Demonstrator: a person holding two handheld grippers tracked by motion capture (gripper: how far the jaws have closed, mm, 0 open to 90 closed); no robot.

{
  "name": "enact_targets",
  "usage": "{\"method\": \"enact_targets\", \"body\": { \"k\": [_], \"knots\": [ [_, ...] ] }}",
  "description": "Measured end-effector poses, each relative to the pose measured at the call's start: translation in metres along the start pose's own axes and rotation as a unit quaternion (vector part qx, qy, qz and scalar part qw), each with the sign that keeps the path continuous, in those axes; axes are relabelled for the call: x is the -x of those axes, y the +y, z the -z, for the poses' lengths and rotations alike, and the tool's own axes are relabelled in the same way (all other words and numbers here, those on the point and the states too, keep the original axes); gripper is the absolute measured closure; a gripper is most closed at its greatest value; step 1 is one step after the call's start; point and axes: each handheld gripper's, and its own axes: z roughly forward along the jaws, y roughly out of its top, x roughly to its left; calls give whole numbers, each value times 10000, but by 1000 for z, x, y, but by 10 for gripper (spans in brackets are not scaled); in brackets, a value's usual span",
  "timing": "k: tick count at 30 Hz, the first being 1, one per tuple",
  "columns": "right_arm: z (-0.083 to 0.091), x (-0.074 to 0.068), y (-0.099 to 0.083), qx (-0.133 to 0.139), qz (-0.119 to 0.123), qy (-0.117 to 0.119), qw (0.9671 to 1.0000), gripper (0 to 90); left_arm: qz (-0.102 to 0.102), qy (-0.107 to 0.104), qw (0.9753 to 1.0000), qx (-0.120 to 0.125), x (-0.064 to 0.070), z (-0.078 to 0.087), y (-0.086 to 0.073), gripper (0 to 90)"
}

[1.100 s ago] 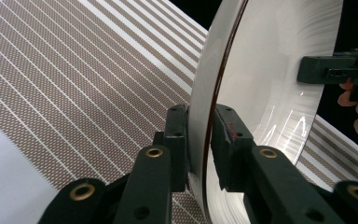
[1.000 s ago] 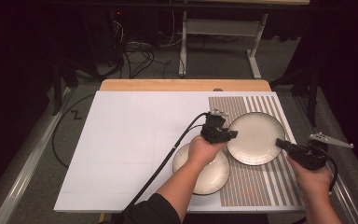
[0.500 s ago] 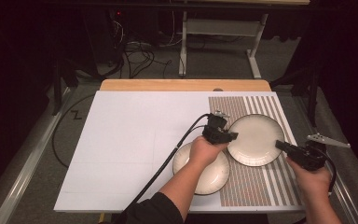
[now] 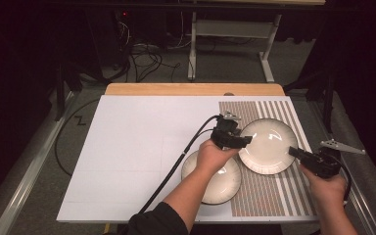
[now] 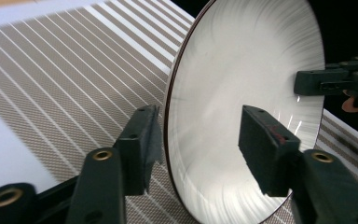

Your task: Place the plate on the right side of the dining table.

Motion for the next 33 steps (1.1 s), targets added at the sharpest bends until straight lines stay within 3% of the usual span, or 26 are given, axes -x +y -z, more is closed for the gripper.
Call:
{"method": "enact_targets", "body": {
  "k": [5, 11, 24, 33],
  "knots": [
    [-2, 0, 0, -24, -14, -72, 10000, 840, -16, -13, 9999, 166, -3, 25, -7, 419],
    [-5, -1, 0, -83, -64, -160, 9998, 829, -65, 26, 9995, 324, -8, 59, -28, 366],
    [-10, 2, -1, -191, -140, -256, 9994, 812, -21, 399, 9966, 723, -33, 133, -76, 280],
    [-11, 2, -1, -229, -210, -290, 9991, 811, 82, 744, 9924, 979, -47, 184, -120, 190]
  ]
}}
